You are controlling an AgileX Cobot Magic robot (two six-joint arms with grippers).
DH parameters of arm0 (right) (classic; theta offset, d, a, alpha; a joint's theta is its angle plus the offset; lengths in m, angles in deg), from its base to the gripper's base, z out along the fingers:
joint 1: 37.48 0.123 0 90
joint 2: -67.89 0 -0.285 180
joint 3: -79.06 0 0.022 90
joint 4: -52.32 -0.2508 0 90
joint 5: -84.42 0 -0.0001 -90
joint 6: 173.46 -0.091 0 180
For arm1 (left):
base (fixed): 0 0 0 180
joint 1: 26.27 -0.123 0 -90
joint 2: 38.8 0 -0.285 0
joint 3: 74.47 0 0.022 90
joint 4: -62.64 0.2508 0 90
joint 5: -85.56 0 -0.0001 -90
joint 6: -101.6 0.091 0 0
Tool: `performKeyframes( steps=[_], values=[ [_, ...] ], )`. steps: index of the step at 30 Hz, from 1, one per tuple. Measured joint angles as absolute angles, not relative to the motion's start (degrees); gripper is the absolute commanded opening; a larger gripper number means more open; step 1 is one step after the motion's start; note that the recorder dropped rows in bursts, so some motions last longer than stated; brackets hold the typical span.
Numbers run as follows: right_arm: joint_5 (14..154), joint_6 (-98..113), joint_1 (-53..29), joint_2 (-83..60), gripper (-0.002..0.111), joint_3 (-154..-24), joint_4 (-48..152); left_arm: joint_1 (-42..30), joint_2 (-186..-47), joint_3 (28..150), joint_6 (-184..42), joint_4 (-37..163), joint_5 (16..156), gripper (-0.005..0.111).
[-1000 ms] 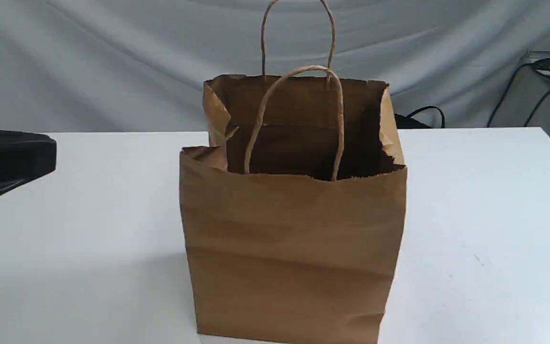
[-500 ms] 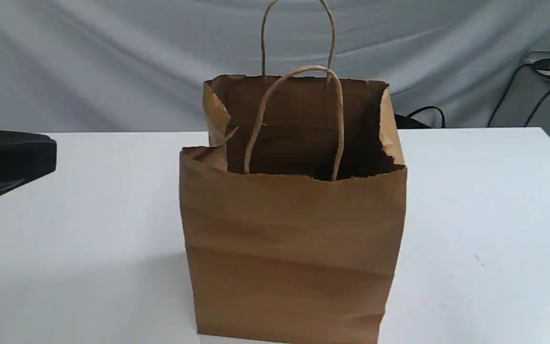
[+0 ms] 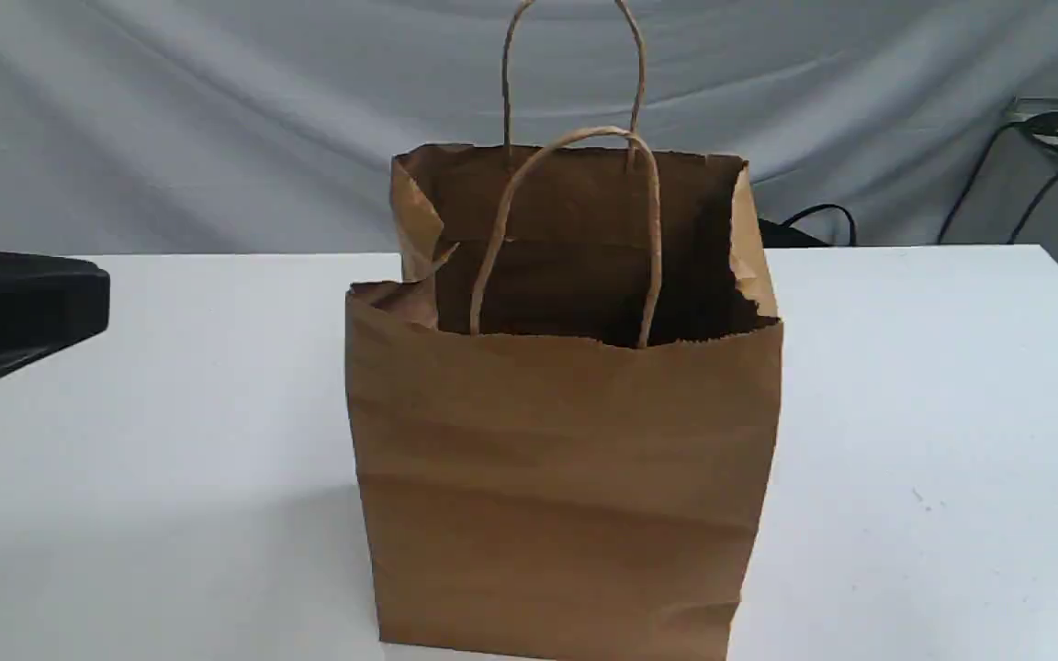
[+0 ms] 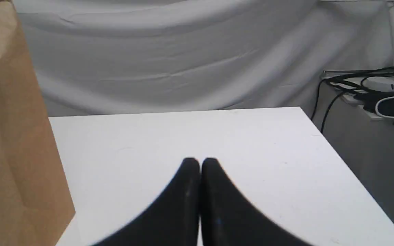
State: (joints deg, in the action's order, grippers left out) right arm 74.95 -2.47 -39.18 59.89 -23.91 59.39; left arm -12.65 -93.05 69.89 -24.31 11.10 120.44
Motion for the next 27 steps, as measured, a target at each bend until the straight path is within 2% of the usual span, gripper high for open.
performKeyframes(
  steps=[27],
  values=[
    [74.85,-2.47,-39.18,59.89,0.0,-23.91,57.7,-12.65,-93.05,69.89,-24.31,11.1,120.44,0.0]
  ],
)
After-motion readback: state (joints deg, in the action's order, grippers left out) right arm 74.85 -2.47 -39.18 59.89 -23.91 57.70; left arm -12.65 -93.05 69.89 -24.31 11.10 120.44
